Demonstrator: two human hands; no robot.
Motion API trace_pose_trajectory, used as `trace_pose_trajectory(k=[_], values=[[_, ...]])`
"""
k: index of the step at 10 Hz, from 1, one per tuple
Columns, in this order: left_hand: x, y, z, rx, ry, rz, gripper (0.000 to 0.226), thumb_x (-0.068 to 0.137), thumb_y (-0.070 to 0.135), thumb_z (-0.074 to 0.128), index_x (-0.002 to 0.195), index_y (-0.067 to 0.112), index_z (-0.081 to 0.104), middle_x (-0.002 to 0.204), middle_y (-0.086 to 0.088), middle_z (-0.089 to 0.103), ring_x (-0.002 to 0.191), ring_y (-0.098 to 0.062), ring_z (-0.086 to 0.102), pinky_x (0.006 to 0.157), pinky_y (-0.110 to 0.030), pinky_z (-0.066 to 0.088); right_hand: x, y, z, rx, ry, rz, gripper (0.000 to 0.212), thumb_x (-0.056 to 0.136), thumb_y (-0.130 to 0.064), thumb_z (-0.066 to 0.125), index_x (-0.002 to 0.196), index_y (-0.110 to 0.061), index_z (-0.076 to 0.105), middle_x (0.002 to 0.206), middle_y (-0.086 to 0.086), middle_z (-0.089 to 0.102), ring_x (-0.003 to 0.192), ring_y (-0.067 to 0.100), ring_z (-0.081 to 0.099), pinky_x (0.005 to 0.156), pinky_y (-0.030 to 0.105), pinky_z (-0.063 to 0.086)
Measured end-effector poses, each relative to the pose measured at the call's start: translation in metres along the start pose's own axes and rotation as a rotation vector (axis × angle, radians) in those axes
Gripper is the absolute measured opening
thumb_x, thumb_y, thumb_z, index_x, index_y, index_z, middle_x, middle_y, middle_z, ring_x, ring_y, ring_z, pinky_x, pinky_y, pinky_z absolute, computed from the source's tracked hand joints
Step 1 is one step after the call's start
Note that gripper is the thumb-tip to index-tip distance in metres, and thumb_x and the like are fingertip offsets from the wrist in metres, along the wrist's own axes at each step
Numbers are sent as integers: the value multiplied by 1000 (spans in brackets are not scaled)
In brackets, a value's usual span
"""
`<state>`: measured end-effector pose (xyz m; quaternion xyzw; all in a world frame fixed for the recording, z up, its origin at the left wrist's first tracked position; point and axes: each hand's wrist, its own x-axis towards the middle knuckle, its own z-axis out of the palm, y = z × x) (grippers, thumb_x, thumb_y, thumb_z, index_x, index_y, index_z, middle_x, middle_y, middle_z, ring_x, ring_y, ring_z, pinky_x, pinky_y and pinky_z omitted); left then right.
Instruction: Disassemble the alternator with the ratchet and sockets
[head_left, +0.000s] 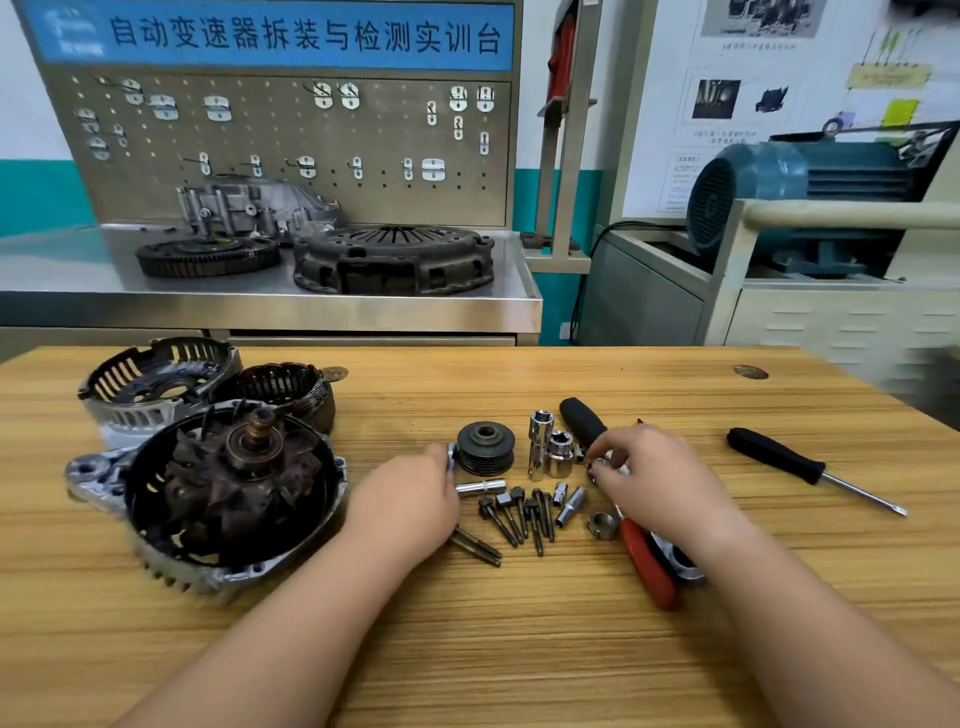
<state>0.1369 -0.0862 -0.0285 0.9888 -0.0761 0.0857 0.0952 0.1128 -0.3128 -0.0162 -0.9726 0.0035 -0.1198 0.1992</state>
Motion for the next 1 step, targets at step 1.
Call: trace_pose_trajectory(k=[1], values=[[-13, 1, -15, -77, 96, 102, 19, 98, 32, 36, 104, 22, 51, 82, 5, 60, 74, -16, 55, 59, -29, 45, -9, -6, -23, 327, 84, 26, 16, 92, -21, 61, 87, -35, 67, 81, -21, 63, 76, -6, 57, 59, 12, 38]])
